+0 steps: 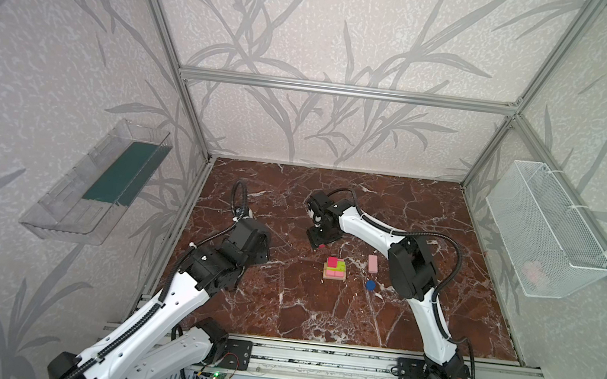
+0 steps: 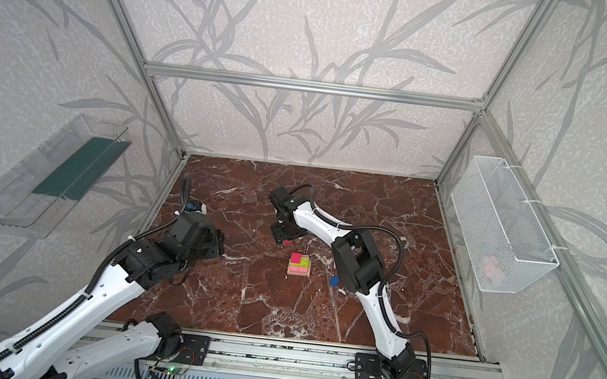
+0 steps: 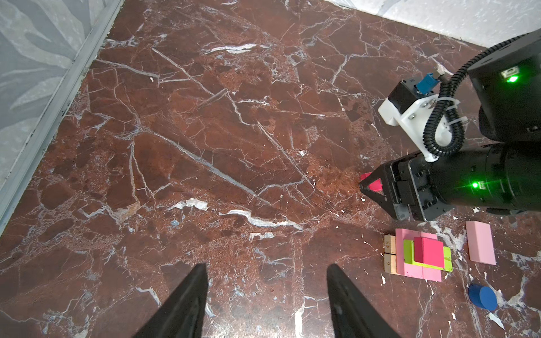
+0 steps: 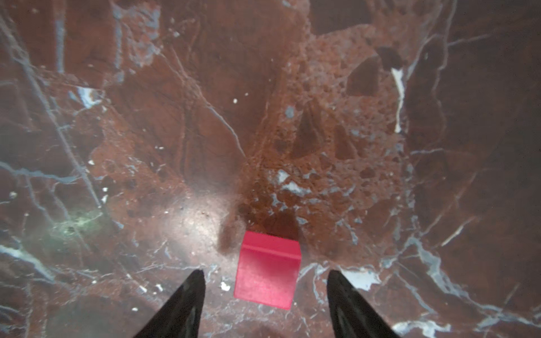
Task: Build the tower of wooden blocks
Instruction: 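Lower and close the right gripper on the magenta cube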
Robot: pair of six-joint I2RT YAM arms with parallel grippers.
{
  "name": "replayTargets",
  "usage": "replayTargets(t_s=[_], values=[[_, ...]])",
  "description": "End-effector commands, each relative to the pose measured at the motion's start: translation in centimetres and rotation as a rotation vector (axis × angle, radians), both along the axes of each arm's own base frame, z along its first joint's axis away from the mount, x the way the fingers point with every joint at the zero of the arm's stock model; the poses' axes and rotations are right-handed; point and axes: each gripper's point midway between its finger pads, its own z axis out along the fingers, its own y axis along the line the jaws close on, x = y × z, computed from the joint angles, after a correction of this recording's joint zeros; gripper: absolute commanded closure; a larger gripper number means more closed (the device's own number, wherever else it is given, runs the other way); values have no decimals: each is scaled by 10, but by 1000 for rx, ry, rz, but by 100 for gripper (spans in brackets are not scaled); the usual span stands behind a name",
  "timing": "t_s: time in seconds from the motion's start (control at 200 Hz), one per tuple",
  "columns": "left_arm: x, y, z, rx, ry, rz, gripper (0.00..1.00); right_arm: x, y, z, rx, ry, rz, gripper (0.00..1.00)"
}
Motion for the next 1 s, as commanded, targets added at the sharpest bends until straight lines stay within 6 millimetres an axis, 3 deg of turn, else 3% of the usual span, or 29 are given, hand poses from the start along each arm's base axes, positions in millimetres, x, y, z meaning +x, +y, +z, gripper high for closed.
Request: replayTargets(t_s=[0.0, 0.305, 0.995], values=[[0, 3, -5, 11, 12, 8, 37, 1, -5, 0, -19, 7, -1, 36], [0, 3, -8, -5, 17, 13, 37, -1, -5, -6, -23, 21, 3, 46], [-1, 4, -10, -9, 24, 16, 37, -7, 1, -12, -29, 37, 16, 56]])
